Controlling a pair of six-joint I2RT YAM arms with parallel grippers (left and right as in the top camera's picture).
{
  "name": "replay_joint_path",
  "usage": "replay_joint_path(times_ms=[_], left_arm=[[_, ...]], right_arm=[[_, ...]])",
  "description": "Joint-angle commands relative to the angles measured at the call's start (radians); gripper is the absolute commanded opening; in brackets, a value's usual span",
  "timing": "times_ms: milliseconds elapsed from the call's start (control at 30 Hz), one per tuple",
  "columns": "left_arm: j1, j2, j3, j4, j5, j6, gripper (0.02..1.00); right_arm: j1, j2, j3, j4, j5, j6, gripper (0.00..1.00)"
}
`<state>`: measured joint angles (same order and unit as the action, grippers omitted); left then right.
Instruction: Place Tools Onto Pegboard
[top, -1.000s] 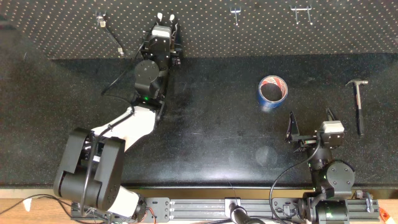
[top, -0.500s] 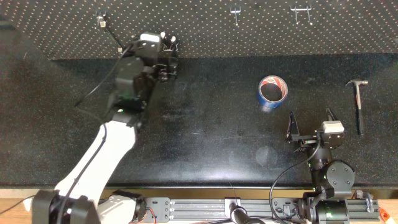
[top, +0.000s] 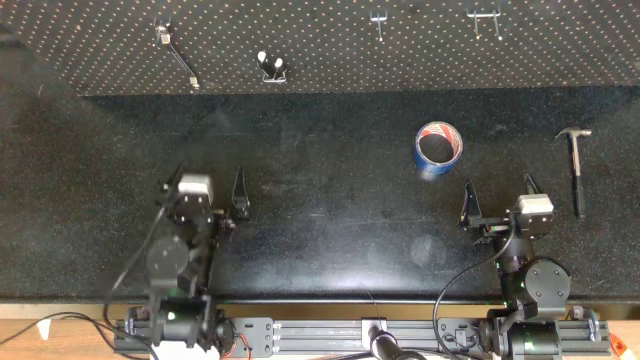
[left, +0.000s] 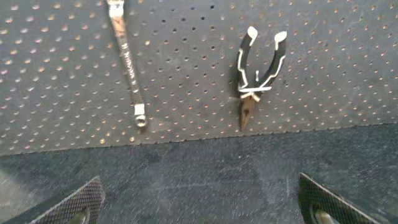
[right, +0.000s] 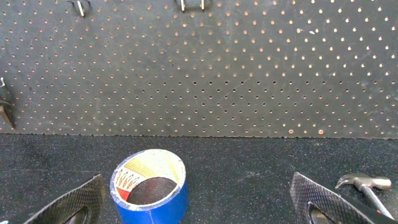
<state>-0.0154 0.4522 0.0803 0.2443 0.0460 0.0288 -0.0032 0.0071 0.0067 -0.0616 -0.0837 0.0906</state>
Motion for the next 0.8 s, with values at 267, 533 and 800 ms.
replay_joint_path(times_ms=[267,533,800], left_arm=[[0.035,-0.423,-0.075,-0.327,-0.020,0.006,0.996],[0.003,-0.450,-0.075,-0.324,-0.015,0.006,0.996],[0.003,-0.449,-0.075,-0.324,-0.015,0.006,0.996]], right_arm=[[0.008,-0.006,-0.003,-0.005,-0.013,-0.018,0.972],[0.008,-0.006,-0.003,-0.005,-0.013,-0.018,0.972],[0.008,-0.006,-0.003,-0.005,-0.013,-0.018,0.972]])
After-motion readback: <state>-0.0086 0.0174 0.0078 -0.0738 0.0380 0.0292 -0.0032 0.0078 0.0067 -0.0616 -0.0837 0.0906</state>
